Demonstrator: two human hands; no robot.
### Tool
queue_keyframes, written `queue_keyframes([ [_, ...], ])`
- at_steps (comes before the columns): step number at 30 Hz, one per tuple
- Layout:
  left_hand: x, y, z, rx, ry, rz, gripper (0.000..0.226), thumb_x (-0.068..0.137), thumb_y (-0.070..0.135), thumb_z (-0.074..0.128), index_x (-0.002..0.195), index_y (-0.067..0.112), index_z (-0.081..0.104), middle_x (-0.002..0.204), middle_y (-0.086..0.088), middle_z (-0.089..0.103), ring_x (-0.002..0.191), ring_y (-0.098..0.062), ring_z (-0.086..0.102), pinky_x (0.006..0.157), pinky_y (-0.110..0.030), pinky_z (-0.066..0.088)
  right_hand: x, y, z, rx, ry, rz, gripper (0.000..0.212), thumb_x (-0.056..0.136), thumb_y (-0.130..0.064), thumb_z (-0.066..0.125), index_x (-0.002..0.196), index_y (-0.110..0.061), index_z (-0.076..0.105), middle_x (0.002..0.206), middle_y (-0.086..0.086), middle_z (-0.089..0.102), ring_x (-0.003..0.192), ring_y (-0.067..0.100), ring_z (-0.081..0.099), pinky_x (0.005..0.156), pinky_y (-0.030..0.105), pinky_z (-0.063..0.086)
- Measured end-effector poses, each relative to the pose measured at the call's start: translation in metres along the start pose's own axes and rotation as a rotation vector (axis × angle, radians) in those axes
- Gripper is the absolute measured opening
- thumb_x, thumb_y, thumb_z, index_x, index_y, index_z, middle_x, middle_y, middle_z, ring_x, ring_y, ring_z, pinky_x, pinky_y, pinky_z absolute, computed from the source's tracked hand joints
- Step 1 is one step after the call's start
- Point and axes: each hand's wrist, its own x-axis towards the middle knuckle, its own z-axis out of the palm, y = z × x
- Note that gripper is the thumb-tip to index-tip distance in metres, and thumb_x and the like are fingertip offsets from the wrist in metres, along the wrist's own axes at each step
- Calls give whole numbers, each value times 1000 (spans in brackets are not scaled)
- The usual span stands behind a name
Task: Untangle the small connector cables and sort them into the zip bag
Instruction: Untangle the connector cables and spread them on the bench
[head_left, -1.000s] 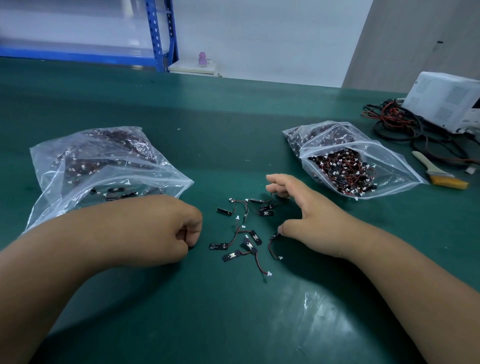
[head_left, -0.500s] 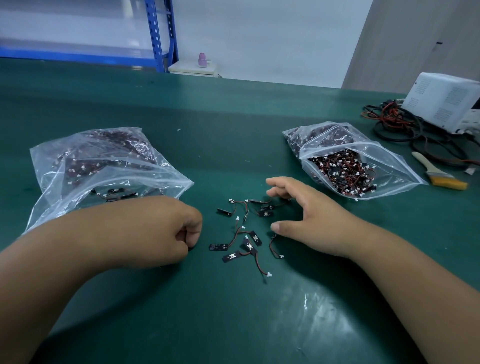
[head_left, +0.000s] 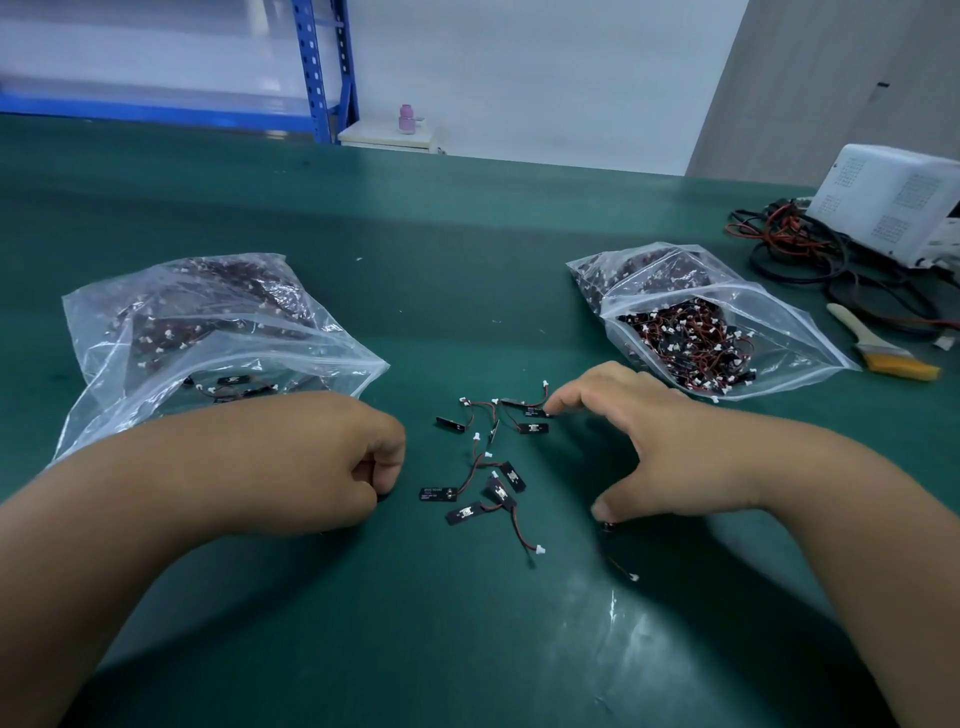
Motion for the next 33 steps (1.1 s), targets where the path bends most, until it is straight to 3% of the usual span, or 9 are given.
queue_keyframes([
  [3,0,0,0,-1,-4,4,13,80,25,55,83,37,56,84,37,55,73,8,54,56,-13,39,-6,0,-6,-8,-46,5,78,67,-32,83,119,-62,34,124,-24,37,118,0,41,103,31,41],
  [5,0,1,0,-3,-3,1,13,80,24,55,83,37,56,85,37,55,73,8,54,57,-13,40,-5,-4,-3,26,6,-26,67,74,-20,79,119,-55,44,115,-23,43,107,-7,46,95,26,44],
  [9,0,2,-1,-10,5,-4,13,80,23,55,81,36,57,84,35,56,72,7,53,58,-13,41,3,-21,12,100,98,-153,41,87,-18,73,120,-41,66,94,-14,55,79,-2,53,78,18,45],
  [14,0,2,-1,-9,4,-11,12,81,23,56,83,35,57,84,36,56,72,8,53,56,-12,42,3,-24,17,52,37,-158,35,91,-25,69,121,-44,69,95,-13,55,79,-5,53,77,15,43],
  [18,0,2,-1,-2,0,-9,12,81,25,55,83,36,57,86,35,55,74,7,53,57,-13,41,0,-21,12,99,72,-151,22,87,-20,73,102,-36,78,84,-24,58,78,-9,56,68,5,36],
  [21,0,1,-1,-5,0,-9,12,81,25,56,83,36,57,86,35,55,74,7,54,56,-13,41,2,-14,9,186,143,-119,19,85,-18,74,91,-35,78,81,-28,61,75,-6,60,67,8,40],
  [25,0,1,0,-7,5,-3,11,81,24,57,82,35,57,83,35,56,72,8,53,56,-12,40,8,-3,9,154,247,4,17,87,-23,72,93,-39,73,80,-21,65,64,0,58,64,16,46],
  [30,0,1,0,-2,4,-1,11,82,24,56,83,36,57,87,39,53,74,11,52,56,-11,40,2,8,-1,158,169,133,18,85,-24,75,90,-30,59,64,-13,61,48,1,50,57,26,45],
  [33,0,1,1,2,2,1,11,82,26,56,83,37,56,86,38,54,74,10,52,56,-13,41,-9,13,-12,302,1,247,19,90,-22,70,82,-19,53,58,2,60,42,17,55,45,27,43],
])
